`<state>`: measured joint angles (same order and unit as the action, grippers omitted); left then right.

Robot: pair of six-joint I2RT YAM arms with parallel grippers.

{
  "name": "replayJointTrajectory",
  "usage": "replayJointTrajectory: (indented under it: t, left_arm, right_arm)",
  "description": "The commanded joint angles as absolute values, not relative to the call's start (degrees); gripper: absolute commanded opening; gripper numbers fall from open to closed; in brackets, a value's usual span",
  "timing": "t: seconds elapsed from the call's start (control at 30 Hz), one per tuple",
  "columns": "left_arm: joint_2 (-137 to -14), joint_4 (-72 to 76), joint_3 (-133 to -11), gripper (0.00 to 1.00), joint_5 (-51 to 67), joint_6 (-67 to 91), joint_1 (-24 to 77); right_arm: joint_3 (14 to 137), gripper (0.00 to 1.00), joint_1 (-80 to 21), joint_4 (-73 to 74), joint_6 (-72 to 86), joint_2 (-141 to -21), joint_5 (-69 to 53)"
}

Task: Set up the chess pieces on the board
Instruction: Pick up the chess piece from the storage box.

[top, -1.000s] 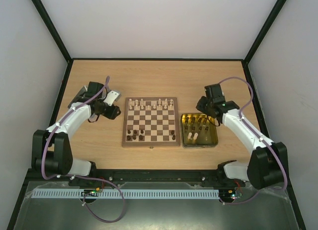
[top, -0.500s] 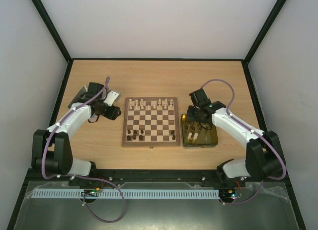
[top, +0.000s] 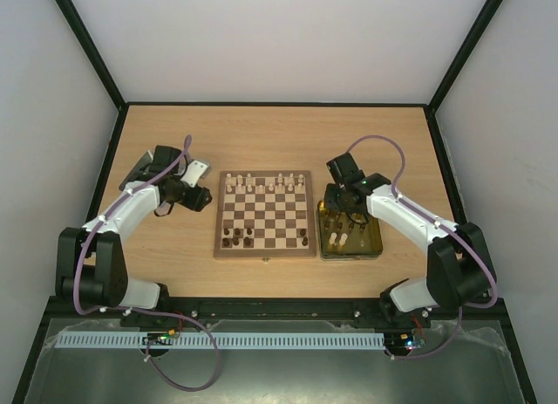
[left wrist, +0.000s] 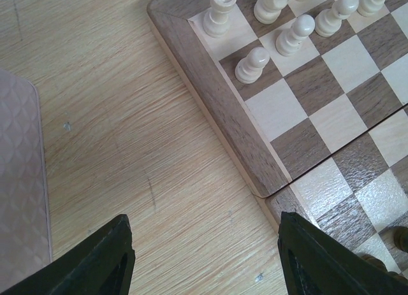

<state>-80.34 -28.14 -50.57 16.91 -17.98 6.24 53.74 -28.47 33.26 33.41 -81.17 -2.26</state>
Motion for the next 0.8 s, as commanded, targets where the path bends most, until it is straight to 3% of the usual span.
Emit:
replayJointTrajectory:
  t: [0.0, 0.47, 0.77]
  left_arm:
    - [-79.3, -28.3, -49.9, 0.64, 17.5, -18.2, 5.7]
    - [-80.5, -28.9, -50.6, 0.63, 17.4, -18.1, 5.6]
    - [-80.2, -29.0, -50.5, 0.63, 17.2, -18.0, 5.6]
  right_arm:
    - [55.2, 0.29, -29.3, 36.9, 33.4, -80.0, -0.5]
    - [46.5, 0.30, -34.0, 43.2, 39.6, -68.9, -3.1]
    - [42.7, 0.31, -38.4, 40.1, 41.2, -69.7, -4.6]
